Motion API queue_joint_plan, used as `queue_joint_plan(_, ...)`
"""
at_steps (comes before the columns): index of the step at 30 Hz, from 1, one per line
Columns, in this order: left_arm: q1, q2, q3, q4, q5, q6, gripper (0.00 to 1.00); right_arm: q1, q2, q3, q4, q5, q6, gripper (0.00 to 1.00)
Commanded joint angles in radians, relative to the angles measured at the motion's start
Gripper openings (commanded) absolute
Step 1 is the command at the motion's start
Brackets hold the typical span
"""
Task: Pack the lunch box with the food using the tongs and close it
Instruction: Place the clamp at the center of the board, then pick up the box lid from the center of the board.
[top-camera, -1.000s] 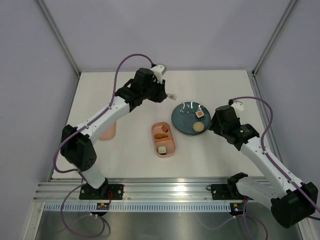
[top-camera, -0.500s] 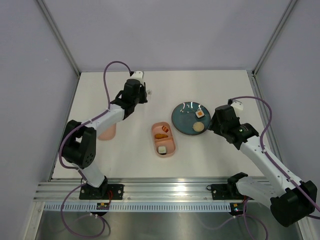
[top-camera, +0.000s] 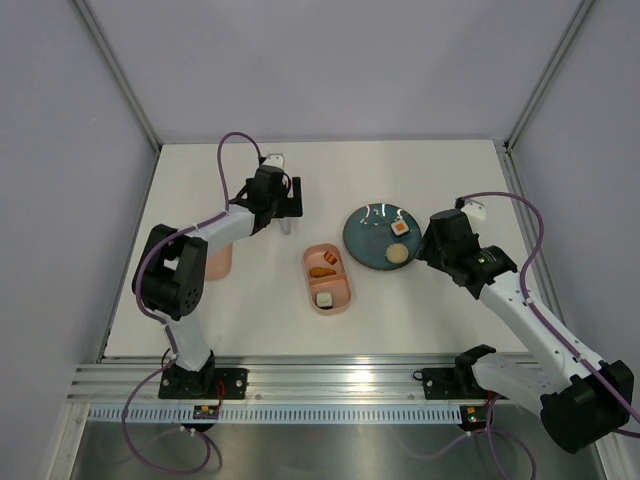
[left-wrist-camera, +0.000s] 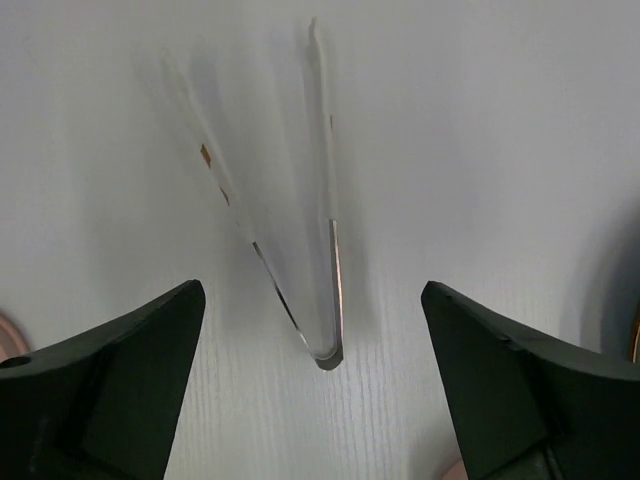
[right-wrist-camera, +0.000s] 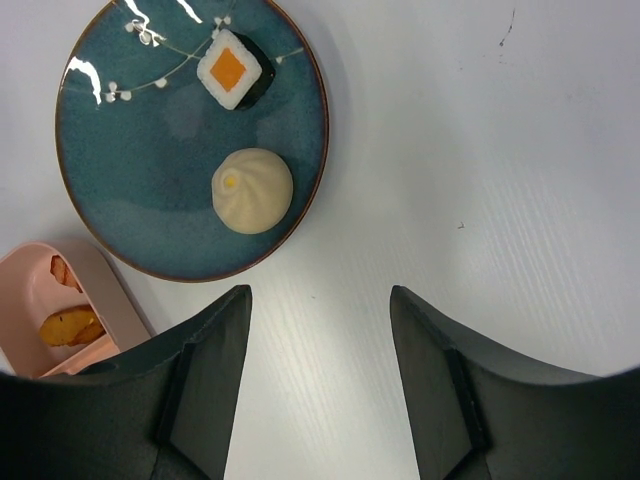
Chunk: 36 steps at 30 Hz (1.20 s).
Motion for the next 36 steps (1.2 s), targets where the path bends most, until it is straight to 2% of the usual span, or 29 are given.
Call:
queue_joint_plan(1,0.006,-0.028,0.061,-0.047,0.009,-0.006,0.99,-0.009,-0.002,0.020,0.032,-0.007,-0.009,0.66)
queue_joint_plan(11,0.005,-0.215,0.066,-0.189,-0.061,0.012,0.99,-0.009,0.001,0.025,0.039,-0.023,-0.011,0.66)
queue_joint_plan(15,0.032,-0.263,0.069,-0.362,-0.134,-0.018,0.99,-0.009,-0.002,0.022,0.042,-0.033,-0.009,0.65)
queue_joint_plan(19,0.152,-0.300,0.019,-0.485,-0.063,-0.092,0.99,-0.008,-0.002,0.014,0.054,-0.043,-0.008,0.65)
queue_joint_plan(21,0.253,-0.305,0.000,-0.547,-0.011,-0.141,0.98,-0.009,0.004,0.016,0.062,-0.050,-0.011,0.66)
queue_joint_plan(24,0.339,-0.297,-0.029,-0.593,0.015,-0.138,0.95,-0.009,0.014,0.019,0.079,-0.070,-0.017,0.66)
queue_joint_plan(27,0.339,-0.262,-0.032,-0.619,0.044,-0.097,0.91,-0.009,0.024,0.017,0.099,-0.084,-0.017,0.65)
queue_joint_plan(28,0.335,-0.237,-0.031,-0.627,0.047,-0.090,0.86,-0.009,0.027,0.016,0.107,-0.089,-0.017,0.65)
queue_joint_plan(30,0.309,-0.217,-0.029,-0.641,0.011,-0.077,0.82,-0.009,0.033,0.017,0.114,-0.101,-0.014,0.65)
queue_joint_plan(32,0.284,-0.187,-0.028,-0.645,-0.017,-0.074,0.72,-0.008,0.034,0.017,0.116,-0.107,-0.011,0.66)
queue_joint_plan(36,0.280,-0.124,-0.023,-0.639,-0.026,-0.072,0.65,-0.009,0.025,0.014,0.116,-0.113,-0.013,0.66)
